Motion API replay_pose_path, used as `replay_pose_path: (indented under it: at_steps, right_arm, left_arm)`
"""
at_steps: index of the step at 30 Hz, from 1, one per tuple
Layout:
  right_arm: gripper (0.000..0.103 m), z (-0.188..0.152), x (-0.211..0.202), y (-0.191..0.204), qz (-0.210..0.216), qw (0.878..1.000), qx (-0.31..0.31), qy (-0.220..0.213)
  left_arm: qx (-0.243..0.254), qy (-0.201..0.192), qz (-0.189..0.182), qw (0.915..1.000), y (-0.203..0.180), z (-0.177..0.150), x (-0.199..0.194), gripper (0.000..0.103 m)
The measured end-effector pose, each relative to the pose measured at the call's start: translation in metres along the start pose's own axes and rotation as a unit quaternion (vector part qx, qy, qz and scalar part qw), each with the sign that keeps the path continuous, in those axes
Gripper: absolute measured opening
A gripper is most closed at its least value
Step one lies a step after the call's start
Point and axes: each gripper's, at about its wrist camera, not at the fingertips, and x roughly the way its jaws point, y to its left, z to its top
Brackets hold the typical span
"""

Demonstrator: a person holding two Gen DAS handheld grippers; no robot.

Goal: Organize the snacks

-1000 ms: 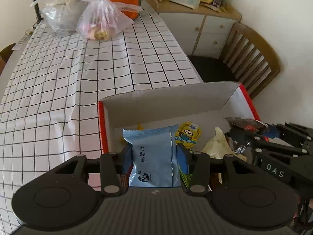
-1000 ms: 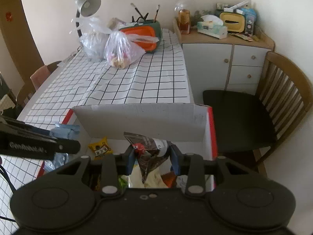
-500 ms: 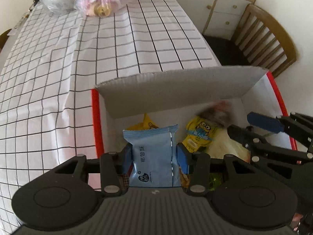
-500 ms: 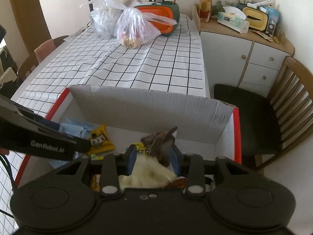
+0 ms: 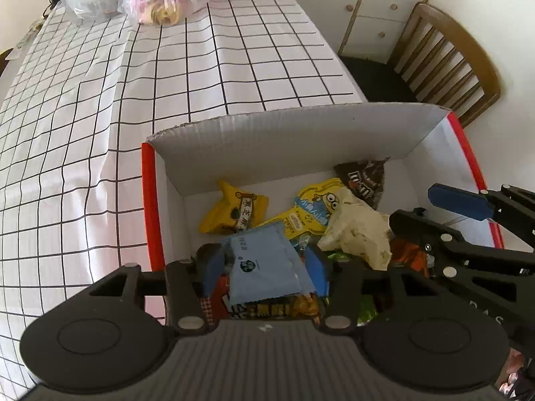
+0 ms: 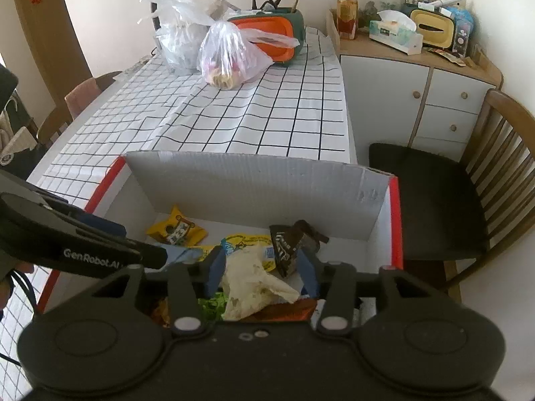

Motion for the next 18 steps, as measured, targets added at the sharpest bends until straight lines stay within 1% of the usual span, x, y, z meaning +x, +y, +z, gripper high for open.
replay_pose_path:
  at_steps: [2, 7, 9, 10, 13, 15, 18]
  right_arm:
    - [0.05, -0.001, -0.006, 0.0, 0.002, 1.0, 0.002, -0.005]
    - [0.053, -0.007, -0.022, 0.002, 0.005, 1.0, 0.007, -0.018]
    - [0.059, -0.009, -0.03, 0.004, 0.008, 1.0, 0.011, -0.025]
    - [0.064, -0.01, -0.035, 0.005, 0.008, 0.999, 0.012, -0.031]
    - [0.065, -0.013, -0.048, 0.011, 0.01, 0.999, 0.015, -0.045]
    - [0.067, -0.015, -0.057, 0.015, 0.01, 0.998, 0.018, -0.057]
    - [0.078, -0.018, -0.072, 0.023, 0.008, 0.996, 0.017, -0.082]
  left_arm:
    - [0.0, -0.01, -0.002, 0.9999, -0.001, -0.003, -0.006, 0.058]
    - [-0.002, -0.038, -0.01, 0.9992, 0.001, -0.012, -0.024, 0.06]
    - [-0.001, -0.053, -0.011, 0.9985, 0.001, -0.017, -0.034, 0.062]
    - [-0.001, -0.059, -0.013, 0.9982, 0.002, -0.019, -0.038, 0.062]
    - [-0.001, -0.077, -0.019, 0.9968, 0.004, -0.026, -0.051, 0.063]
    - [-0.001, -0.092, -0.02, 0.9956, 0.007, -0.031, -0.061, 0.063]
    - [-0.001, -0.11, -0.024, 0.9936, 0.01, -0.04, -0.075, 0.063]
